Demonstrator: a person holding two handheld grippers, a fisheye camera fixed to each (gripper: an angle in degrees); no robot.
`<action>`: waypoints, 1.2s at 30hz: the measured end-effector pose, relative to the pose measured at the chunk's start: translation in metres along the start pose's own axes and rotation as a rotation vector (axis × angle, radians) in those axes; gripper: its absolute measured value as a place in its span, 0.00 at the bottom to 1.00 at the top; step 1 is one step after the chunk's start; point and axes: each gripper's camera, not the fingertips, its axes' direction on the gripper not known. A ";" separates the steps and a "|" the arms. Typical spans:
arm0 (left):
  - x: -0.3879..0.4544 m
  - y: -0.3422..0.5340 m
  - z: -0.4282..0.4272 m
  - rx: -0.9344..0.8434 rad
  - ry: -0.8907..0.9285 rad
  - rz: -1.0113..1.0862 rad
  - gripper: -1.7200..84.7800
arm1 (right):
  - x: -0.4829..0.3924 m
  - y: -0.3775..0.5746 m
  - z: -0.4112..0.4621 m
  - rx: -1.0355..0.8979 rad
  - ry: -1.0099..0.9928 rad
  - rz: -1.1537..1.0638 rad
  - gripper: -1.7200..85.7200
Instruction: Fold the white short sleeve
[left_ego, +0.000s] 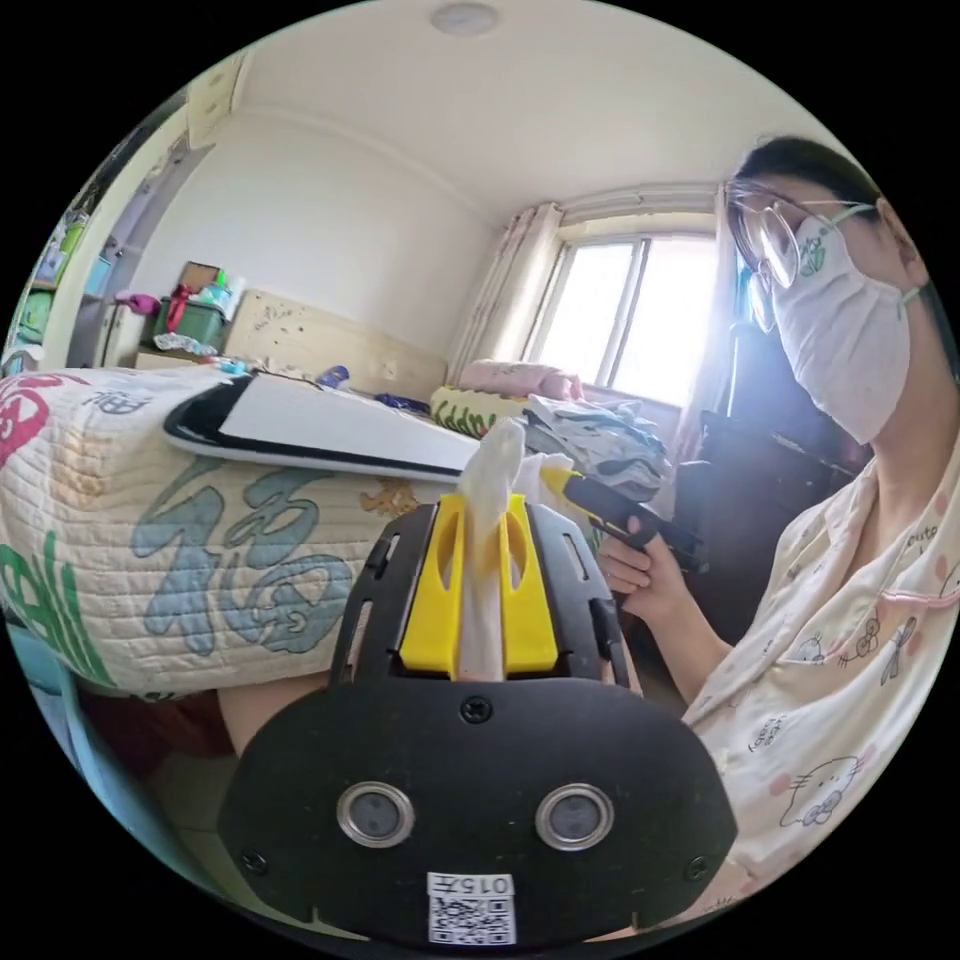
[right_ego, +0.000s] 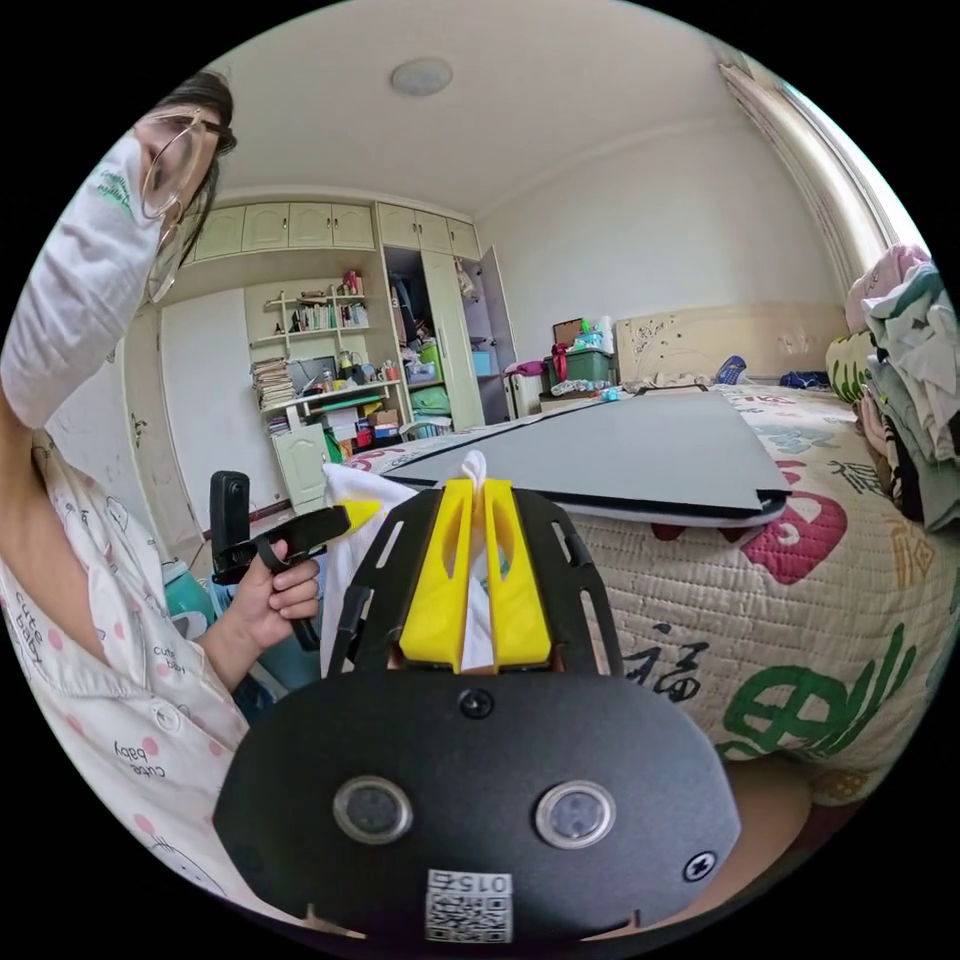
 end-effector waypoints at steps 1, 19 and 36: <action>-0.001 0.004 -0.005 0.003 -0.005 0.005 0.05 | 0.000 -0.002 0.001 0.001 0.005 -0.001 0.02; -0.041 -0.083 -0.238 0.331 -0.273 0.290 0.02 | 0.018 -0.162 -0.107 0.313 0.316 -0.160 0.02; -0.376 -0.199 0.131 -0.199 -0.208 0.070 0.03 | 0.288 -0.319 0.257 -0.198 0.369 0.159 0.01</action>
